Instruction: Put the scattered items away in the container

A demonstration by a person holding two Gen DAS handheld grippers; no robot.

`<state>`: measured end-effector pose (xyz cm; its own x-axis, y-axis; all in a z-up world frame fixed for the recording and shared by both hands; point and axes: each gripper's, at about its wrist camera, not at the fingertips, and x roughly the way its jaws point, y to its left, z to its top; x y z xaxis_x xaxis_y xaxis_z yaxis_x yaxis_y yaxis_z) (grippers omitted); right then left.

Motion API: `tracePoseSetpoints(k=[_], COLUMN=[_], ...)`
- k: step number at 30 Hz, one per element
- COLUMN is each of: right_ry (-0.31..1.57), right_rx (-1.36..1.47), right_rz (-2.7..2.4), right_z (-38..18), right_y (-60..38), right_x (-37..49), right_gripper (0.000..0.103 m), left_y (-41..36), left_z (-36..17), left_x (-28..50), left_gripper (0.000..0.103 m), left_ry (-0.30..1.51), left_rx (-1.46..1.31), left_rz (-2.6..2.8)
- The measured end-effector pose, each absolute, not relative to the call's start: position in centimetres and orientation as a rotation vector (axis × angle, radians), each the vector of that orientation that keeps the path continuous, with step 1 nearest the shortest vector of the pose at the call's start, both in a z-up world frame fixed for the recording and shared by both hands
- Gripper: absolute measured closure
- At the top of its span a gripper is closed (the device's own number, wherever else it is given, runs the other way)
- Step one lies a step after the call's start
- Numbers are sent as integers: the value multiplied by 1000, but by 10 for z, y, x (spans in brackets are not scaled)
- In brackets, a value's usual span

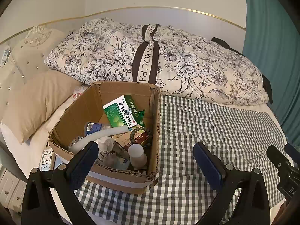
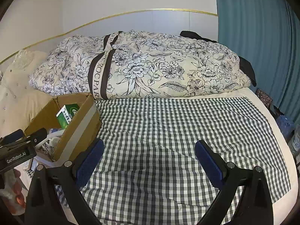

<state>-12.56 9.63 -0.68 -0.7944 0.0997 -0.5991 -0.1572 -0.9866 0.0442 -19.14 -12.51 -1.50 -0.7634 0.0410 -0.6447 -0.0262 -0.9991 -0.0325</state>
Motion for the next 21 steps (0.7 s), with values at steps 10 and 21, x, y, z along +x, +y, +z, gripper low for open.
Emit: tracePoseSetpoints(k=[10,21], right_ry=[116,87], right_rx=[-970,-1024], right_rz=[2863,2866], right_z=[-10,-20], right_y=[89,80], right_x=[-130,-141], right_gripper=[5,5], left_y=[-123,-131], left_z=[-14,-25], left_x=[-194,-205], left_gripper=[0,0], left_ry=[-20,-47], left_rx=[-1080,-1177], left_rz=[2898,2927])
